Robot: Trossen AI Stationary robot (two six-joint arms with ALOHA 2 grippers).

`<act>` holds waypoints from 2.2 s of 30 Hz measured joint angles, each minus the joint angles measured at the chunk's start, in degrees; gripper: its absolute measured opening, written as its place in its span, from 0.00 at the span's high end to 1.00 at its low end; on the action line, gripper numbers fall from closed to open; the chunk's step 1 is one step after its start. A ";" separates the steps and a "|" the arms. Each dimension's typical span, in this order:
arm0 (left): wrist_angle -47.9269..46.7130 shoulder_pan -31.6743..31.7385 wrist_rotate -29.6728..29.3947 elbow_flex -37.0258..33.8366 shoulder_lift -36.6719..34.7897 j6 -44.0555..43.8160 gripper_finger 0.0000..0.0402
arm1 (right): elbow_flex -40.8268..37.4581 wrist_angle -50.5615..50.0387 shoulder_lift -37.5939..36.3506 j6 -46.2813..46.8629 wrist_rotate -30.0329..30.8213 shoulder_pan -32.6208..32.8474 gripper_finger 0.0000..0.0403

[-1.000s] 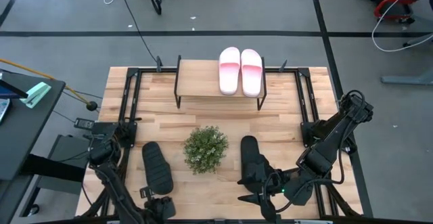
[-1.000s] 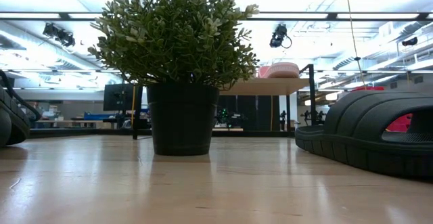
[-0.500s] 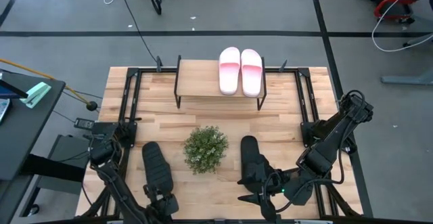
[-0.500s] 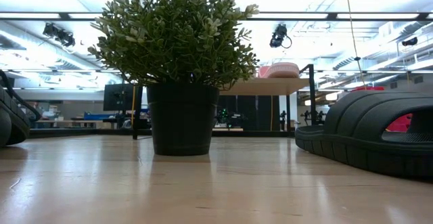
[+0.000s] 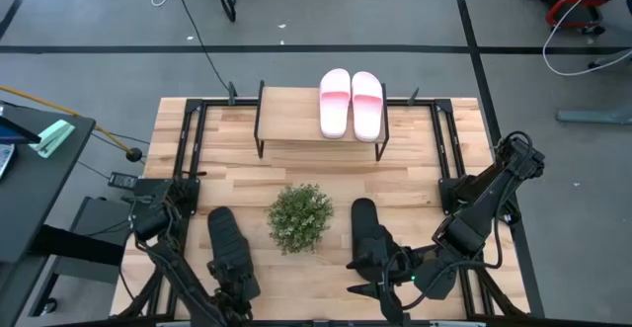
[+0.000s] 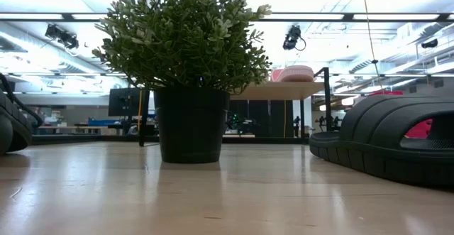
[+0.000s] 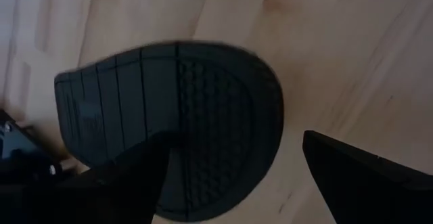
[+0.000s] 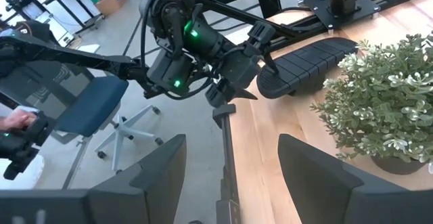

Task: Pick and place slides into the shelf
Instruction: Put the left black slipper on the shelf

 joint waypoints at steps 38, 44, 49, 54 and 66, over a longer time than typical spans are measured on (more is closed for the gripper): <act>-0.70 -0.35 2.88 3.11 2.56 -7.55 0.54 | 0.02 -0.96 -0.04 0.49 -0.24 -1.40 0.40; -0.70 -0.47 0.02 7.89 2.45 -9.09 0.49 | 0.02 -0.94 -0.04 0.41 -0.23 -1.40 0.40; 0.10 0.00 -1.20 9.98 2.42 -9.58 0.47 | 0.02 -1.07 -0.04 0.08 -0.22 -1.40 0.40; 0.28 0.72 -1.36 9.97 2.42 -3.80 0.47 | 0.02 -1.07 -0.04 0.00 -0.22 -1.15 0.40; 1.20 3.37 2.02 9.97 2.42 6.67 0.34 | 0.02 -1.42 -0.04 0.06 -1.70 -0.76 0.40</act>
